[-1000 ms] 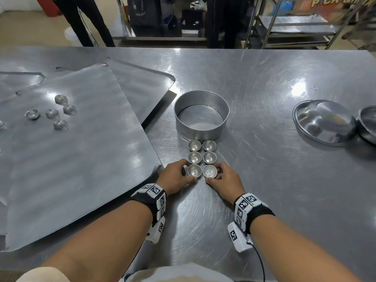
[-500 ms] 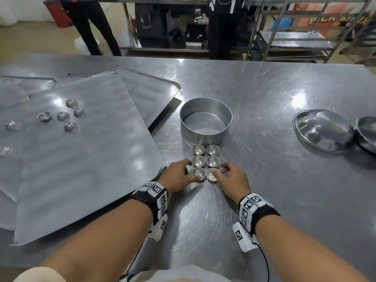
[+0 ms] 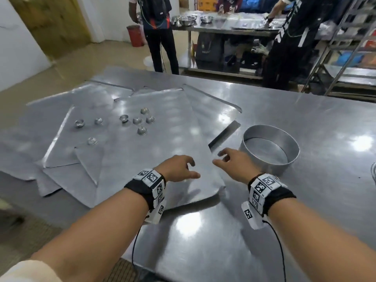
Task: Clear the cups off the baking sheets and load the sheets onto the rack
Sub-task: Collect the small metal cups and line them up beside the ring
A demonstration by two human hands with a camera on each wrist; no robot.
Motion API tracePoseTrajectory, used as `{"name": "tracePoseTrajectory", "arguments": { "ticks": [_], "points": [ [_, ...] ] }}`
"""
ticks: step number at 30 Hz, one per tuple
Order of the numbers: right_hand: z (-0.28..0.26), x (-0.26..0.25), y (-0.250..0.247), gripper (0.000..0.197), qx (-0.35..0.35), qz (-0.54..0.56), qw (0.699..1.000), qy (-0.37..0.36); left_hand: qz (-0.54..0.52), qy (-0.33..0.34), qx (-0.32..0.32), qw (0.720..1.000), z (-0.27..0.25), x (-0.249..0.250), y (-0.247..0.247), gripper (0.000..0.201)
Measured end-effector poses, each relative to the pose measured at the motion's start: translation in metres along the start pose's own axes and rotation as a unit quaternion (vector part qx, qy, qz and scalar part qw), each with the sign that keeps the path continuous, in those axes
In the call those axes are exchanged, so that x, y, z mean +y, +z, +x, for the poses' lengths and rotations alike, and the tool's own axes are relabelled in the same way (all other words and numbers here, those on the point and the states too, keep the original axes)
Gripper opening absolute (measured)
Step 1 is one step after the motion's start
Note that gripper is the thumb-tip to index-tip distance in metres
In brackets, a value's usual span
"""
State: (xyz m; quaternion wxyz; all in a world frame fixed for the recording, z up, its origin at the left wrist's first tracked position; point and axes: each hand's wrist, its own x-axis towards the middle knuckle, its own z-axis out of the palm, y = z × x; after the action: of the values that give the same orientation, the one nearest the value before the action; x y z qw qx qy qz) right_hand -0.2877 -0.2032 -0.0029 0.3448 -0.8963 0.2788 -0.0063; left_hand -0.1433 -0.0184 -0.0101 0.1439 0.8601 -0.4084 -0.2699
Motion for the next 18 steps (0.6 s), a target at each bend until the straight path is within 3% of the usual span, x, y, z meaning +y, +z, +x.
{"name": "tracePoseTrajectory", "arguments": {
  "ticks": [6,18],
  "points": [
    [0.056,-0.079,0.041,0.048,-0.104,-0.051,0.993,-0.039,0.016,-0.057,-0.008,0.998,-0.013,-0.108,-0.053,0.064],
    [0.174,-0.192,0.131,0.044,-0.114,-0.085,0.989,-0.044,-0.020,-0.173,0.120,0.977,-0.009,-0.306,-0.135,0.048]
  ]
}}
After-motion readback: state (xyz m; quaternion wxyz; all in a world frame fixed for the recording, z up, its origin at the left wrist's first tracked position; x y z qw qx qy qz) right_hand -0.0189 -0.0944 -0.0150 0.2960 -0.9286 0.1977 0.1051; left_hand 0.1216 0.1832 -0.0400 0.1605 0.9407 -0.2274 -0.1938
